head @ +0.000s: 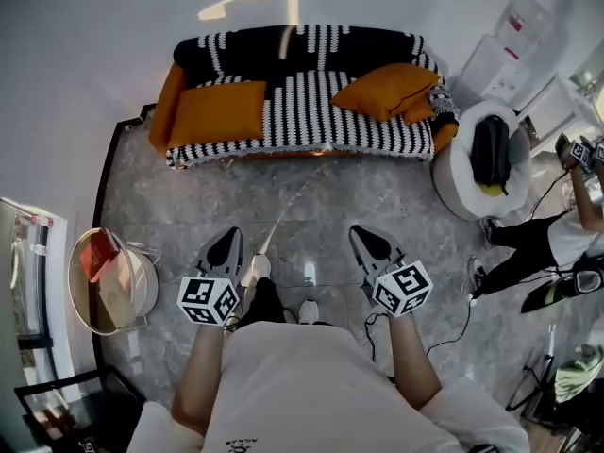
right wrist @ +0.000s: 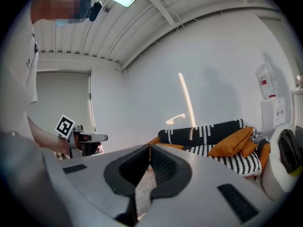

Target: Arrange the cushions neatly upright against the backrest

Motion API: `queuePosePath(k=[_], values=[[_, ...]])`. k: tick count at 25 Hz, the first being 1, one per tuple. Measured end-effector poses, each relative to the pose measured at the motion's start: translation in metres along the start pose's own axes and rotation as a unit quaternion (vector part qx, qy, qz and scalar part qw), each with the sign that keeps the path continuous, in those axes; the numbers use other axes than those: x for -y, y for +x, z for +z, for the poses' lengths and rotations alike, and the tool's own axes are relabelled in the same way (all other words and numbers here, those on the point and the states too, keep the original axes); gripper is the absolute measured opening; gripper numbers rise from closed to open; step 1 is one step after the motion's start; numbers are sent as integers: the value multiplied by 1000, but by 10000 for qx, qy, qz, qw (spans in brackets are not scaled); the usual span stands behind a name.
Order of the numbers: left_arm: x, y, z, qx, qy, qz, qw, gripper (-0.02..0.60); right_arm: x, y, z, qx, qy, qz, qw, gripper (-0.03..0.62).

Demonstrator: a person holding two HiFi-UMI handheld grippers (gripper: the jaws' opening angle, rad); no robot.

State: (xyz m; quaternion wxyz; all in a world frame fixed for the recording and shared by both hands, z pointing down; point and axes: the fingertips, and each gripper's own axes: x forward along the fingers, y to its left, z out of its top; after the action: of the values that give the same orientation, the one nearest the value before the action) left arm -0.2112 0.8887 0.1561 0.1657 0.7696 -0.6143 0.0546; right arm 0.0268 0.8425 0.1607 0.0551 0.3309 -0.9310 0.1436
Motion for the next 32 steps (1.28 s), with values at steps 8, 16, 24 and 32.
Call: queuePosePath(k=[8,16,24,32], values=[[-38,29,2,-82,27,23,10000,17,8,45,6,-220,-242,-5,9995,23],[-106,63,18,-133,-29,82,9999,17,3,137,19,-471,-473,136,9977,23],[-195,94,37,-246,-64,149,9996,17,-12,238,38,-641,-598,310,9957,23],[-281,114,46,-281,-131,201,9993,17,-32,325,46,-771,-676,460,9937,23]])
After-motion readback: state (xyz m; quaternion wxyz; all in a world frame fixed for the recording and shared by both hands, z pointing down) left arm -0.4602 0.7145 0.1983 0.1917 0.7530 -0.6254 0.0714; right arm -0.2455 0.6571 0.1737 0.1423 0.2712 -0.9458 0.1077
